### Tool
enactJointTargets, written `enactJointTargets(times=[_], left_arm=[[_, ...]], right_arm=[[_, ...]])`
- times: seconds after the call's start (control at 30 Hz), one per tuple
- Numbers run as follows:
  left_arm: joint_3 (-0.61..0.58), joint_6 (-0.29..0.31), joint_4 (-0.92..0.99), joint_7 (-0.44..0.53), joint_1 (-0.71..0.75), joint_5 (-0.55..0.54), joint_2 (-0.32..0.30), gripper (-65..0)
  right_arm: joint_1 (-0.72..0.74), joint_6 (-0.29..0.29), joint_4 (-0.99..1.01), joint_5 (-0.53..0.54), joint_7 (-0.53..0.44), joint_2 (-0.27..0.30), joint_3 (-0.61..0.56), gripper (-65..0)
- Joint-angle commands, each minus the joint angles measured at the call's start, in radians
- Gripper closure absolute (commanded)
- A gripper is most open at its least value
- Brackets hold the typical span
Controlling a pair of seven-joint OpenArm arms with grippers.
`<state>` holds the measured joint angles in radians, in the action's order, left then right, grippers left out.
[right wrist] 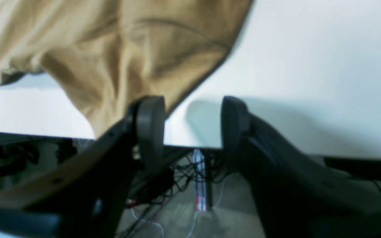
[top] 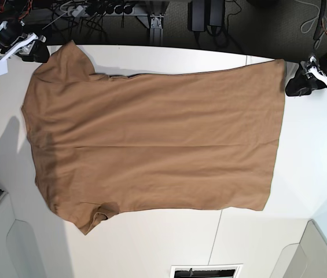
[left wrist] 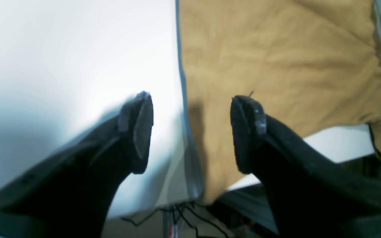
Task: Layout the t-shirt on the table in an organized manner, then fold the t-shirt properly
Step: 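Grasp the shirt's shoulder and hem corners along one long side with both grippers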
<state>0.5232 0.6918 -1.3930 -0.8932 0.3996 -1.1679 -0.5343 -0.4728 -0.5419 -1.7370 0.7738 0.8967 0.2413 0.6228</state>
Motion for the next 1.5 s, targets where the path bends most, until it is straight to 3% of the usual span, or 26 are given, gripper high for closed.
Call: enactJointTargets(times=[0.0,0.13,0.77,1.17,1.47], left_arm=[[0.008,0.006,-0.014,0.014,0.006,-0.024,-0.022,-39.2],[0.008,0.006,-0.014,0.013,0.015,-0.014,-0.022,-39.2],[-0.002,0.006,-0.013,-0.004,0.083,0.096,-0.008,-39.2],[-0.145,0.006,-0.013,-0.008,0.083,0.133,-0.009,-39.2],[-0.147,0.006,-0.013,-0.010,0.084,0.168,-0.031,-39.1]], right_arm=[[-0.003,-0.008,-0.017,0.015,-0.020,-0.002,0.006,-27.9],[0.002,-0.008,-0.013,0.003,-0.031,-0.029,-0.011,-27.9],[0.009,-0.008,0.003,0.004,-0.051,-0.051,-0.060,-27.9],[0.035,-0.008,0.003,-0.023,-0.056,-0.062,-0.156,-27.9],[0.035,-0.008,0.003,-0.022,-0.056,-0.061,-0.156,-27.9]])
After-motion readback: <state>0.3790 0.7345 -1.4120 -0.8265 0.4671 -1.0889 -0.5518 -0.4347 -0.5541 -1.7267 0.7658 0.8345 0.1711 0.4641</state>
